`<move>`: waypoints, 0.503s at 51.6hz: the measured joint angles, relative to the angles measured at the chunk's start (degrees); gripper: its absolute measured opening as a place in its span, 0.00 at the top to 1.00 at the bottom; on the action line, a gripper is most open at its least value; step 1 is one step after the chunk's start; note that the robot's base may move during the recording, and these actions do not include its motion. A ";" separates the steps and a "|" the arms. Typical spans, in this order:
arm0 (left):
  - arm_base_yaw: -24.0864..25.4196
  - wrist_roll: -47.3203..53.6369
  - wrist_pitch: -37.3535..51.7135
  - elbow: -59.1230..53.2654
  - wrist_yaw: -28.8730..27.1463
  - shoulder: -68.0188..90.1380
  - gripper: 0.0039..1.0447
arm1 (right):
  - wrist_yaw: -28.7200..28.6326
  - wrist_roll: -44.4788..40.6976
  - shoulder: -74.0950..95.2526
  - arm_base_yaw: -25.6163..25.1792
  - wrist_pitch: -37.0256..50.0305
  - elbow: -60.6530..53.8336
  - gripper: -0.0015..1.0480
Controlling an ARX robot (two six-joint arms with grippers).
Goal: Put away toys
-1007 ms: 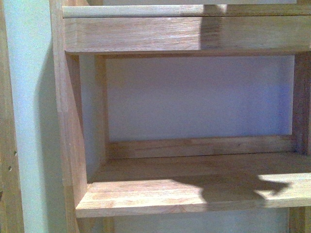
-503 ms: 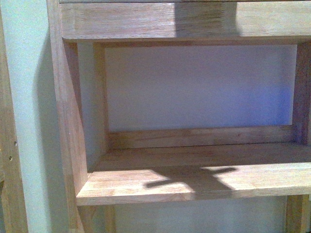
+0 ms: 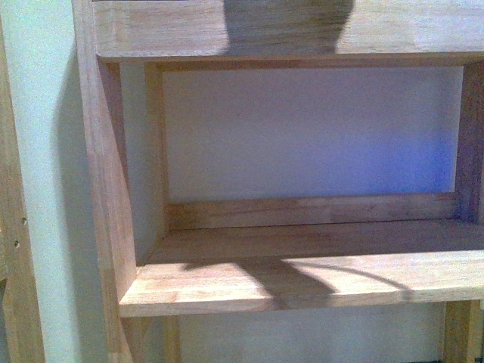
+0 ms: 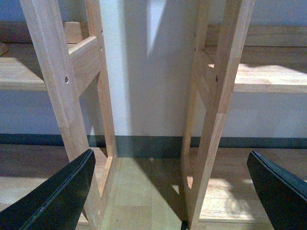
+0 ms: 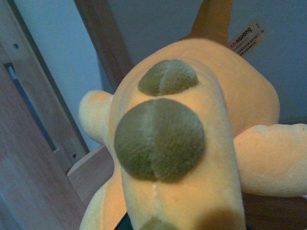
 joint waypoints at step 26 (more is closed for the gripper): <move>0.00 0.00 0.00 0.00 0.00 0.00 0.06 | -1.64 0.39 6.16 2.36 -1.05 5.09 0.93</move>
